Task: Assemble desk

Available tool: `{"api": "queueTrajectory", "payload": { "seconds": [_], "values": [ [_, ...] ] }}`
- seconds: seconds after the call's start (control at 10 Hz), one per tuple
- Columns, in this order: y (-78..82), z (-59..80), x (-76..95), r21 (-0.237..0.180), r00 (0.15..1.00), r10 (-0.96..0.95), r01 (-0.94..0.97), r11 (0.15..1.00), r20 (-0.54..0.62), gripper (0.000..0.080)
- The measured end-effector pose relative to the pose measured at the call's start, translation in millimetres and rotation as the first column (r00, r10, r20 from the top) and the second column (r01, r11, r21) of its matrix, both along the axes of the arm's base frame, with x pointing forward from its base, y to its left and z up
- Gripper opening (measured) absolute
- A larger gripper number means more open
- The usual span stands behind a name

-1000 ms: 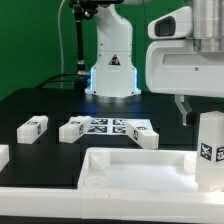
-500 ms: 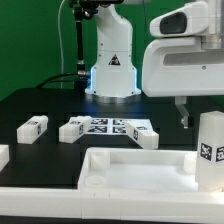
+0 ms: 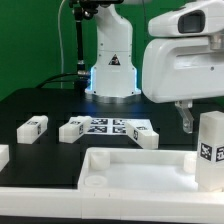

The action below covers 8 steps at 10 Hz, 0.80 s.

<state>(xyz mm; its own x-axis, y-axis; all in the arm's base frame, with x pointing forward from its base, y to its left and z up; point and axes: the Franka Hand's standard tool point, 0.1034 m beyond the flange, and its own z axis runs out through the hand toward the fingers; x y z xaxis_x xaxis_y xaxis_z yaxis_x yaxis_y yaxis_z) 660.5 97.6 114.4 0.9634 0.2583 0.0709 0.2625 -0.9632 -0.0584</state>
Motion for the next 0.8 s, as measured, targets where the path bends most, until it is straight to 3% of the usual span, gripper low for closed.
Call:
{"api": "queueTrajectory", "payload": {
  "seconds": [0.3,0.4,0.5,0.6,0.8],
  "values": [
    [-2.1,-0.8,-0.3,-0.011,0.988,0.154,-0.154,0.988,0.01,0.0601],
    [-2.2,-0.8,-0.3,-0.011,0.988,0.154,-0.154,0.988,0.01,0.0427],
    [-2.2,-0.8,-0.3,-0.011,0.988,0.153,-0.153,0.988,0.01,0.0427],
    [-2.2,-0.8,-0.3,-0.01,0.99,0.141,-0.141,0.99,0.01,0.0288],
    [-2.3,-0.8,-0.3,-0.009,0.992,0.122,-0.122,0.992,0.008,0.0288]
  ]
}}
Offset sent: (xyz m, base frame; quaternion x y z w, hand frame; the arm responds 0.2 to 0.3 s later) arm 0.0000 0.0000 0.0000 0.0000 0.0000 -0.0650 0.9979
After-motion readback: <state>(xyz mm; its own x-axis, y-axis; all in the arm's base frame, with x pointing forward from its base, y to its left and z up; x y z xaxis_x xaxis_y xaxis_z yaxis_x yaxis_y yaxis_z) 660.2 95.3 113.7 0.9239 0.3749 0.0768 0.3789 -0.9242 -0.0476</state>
